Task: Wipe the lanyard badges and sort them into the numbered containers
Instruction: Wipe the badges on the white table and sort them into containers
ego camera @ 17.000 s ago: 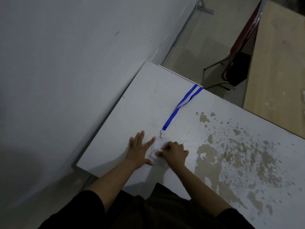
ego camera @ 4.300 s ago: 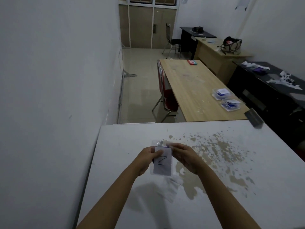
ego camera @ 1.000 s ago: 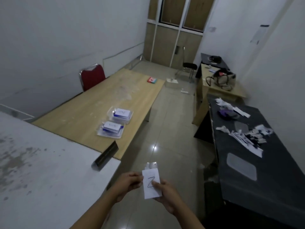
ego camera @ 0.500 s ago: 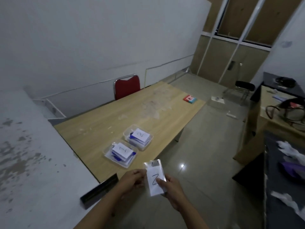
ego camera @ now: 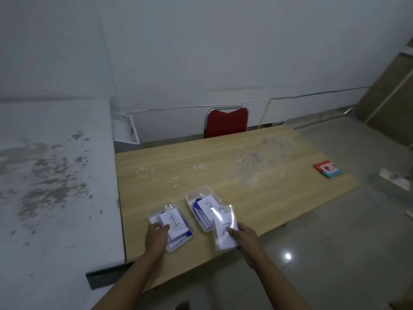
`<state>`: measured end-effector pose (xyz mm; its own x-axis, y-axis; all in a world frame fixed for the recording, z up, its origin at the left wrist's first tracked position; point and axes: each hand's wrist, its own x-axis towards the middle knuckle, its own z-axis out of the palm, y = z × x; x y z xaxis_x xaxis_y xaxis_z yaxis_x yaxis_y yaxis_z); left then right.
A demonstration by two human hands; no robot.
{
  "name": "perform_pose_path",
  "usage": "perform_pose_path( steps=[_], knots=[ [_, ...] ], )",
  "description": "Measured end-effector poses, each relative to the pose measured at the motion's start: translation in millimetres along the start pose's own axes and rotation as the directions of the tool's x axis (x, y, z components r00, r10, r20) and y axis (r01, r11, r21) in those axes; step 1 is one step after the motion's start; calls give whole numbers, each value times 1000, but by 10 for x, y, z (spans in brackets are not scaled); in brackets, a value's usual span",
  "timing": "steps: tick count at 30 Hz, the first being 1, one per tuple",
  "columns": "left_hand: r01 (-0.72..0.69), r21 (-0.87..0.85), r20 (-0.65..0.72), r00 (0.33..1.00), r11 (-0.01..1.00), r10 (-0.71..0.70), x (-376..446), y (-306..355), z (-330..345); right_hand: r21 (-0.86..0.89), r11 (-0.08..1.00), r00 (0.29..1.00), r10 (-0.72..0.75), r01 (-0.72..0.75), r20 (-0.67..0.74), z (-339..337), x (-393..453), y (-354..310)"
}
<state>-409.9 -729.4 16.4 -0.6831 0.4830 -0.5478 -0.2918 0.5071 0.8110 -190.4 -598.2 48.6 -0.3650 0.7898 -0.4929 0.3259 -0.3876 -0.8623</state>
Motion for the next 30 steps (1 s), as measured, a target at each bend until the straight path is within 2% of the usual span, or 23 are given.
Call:
perform_pose_path(
  steps=[3,5,8,14,22,27,30],
  knots=[
    [128,94,-222,969,987,-104,267,56,50,-101,995,1000,-19,17,-12,36,463,-158],
    [230,82,-261,944,970,-201,404,101,76,-133,991,1000,-19,17,-14,94,721,-208],
    [268,63,-235,940,961,-246,596,99,138,-186,982,1000,-20,17,-17,177,1056,-215],
    [223,-1,-237,947,975,-217,747,95,208,-353,932,997,-74,78,27,318,1484,-191],
    [198,32,-250,951,980,-183,766,131,327,-467,863,981,-179,193,74,440,1561,-81],
    [213,38,-274,942,976,-195,789,149,371,-489,831,957,-290,266,28,444,1528,16],
    [215,52,-270,943,975,-193,815,146,395,-560,777,945,-325,287,34,431,1544,71]
  ],
)
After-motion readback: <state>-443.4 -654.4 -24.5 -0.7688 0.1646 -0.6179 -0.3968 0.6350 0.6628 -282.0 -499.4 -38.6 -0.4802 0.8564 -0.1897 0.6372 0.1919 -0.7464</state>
